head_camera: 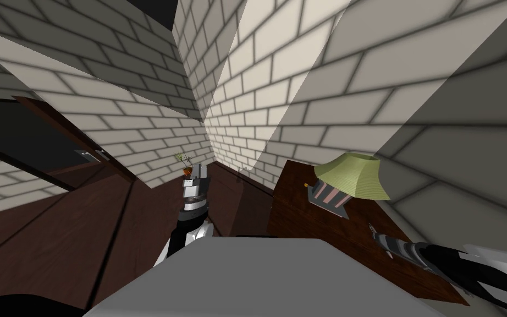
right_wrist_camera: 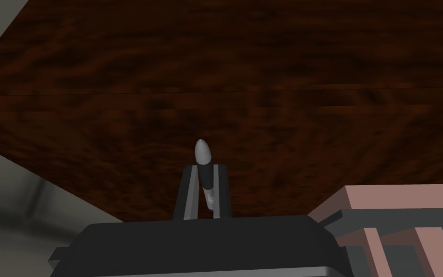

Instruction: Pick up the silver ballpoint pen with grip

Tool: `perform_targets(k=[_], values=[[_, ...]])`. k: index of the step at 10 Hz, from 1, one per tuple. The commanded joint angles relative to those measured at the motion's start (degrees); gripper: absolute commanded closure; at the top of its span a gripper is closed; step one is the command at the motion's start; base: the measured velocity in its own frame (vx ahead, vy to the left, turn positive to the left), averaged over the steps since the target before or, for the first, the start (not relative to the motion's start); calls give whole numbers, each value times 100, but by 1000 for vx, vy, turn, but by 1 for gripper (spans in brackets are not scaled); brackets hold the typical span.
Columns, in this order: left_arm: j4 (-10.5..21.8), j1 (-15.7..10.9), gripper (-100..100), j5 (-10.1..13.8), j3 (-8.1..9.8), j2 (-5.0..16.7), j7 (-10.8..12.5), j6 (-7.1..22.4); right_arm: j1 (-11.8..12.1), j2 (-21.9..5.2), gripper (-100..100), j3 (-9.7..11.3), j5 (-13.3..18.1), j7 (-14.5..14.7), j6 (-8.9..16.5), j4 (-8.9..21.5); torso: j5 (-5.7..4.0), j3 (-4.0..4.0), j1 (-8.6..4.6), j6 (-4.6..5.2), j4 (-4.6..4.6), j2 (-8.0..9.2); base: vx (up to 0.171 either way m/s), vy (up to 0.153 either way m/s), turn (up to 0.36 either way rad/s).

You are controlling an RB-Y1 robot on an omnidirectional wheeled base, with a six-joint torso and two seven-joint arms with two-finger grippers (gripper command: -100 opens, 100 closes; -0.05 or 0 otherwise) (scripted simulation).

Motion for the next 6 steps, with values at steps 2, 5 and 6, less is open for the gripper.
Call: perform_targets(k=[2,5,6], values=[[0,0,0,0,0,0,0,0,164,116,100,-158,29,27,75,-79,0,0,1,0,0,-1,4,4,2],[0,1,0,0,0,0,0,0,222,-404,100,-308,-110,-1,-100,-14,8,-11,31,4,-5,-19,49,59,-178],[0,1,0,0,0,0,0,0,237,-534,100,-346,-145,-8,-144,2,8,-12,29,1,-5,-20,29,25,-174]])
